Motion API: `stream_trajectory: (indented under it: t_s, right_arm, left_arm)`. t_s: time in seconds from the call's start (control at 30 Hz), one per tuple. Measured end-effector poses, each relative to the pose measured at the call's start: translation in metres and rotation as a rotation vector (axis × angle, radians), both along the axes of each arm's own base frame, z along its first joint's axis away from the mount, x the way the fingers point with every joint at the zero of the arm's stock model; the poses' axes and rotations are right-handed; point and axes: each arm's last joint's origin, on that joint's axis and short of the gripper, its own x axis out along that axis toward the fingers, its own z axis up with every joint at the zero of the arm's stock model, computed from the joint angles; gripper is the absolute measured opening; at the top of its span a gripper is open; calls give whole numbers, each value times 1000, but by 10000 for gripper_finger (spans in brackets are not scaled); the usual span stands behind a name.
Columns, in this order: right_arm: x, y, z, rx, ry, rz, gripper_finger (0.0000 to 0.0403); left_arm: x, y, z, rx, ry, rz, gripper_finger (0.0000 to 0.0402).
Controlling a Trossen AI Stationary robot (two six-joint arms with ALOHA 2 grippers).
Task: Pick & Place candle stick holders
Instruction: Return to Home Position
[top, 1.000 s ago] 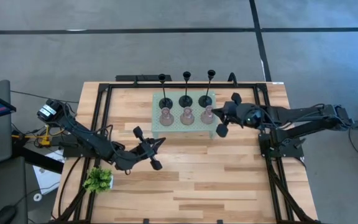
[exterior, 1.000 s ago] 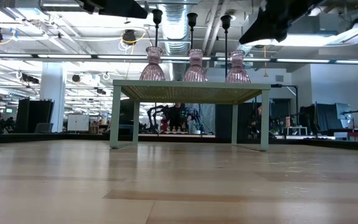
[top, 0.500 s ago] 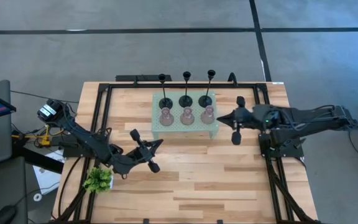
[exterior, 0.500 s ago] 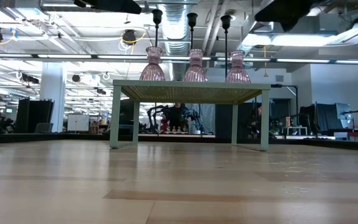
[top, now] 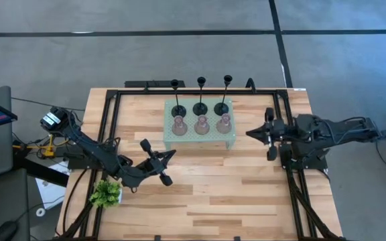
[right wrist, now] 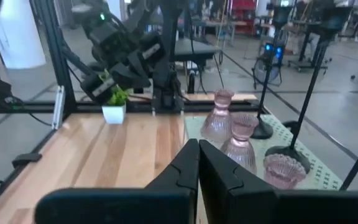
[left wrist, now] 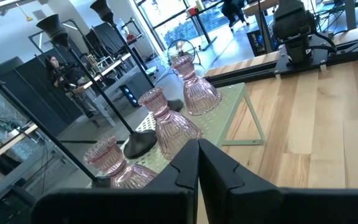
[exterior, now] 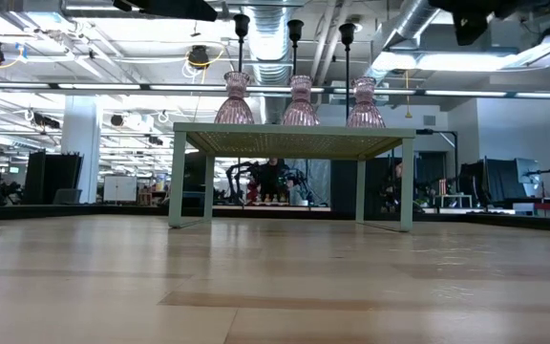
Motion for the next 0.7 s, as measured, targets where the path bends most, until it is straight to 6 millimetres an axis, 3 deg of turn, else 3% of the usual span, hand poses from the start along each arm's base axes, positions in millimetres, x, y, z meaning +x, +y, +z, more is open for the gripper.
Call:
stream_trajectory:
  t_s: [0.33, 0.7]
  right_arm:
    - [-23, -2, -14, 39, -122, 13, 0]
    - [-33, 0, -36, 90, -161, 139, 0]
  left_arm:
    - [0, 0, 0, -2, -2, 0, 8]
    - [0, 0, 0, -3, -2, 0, 8]
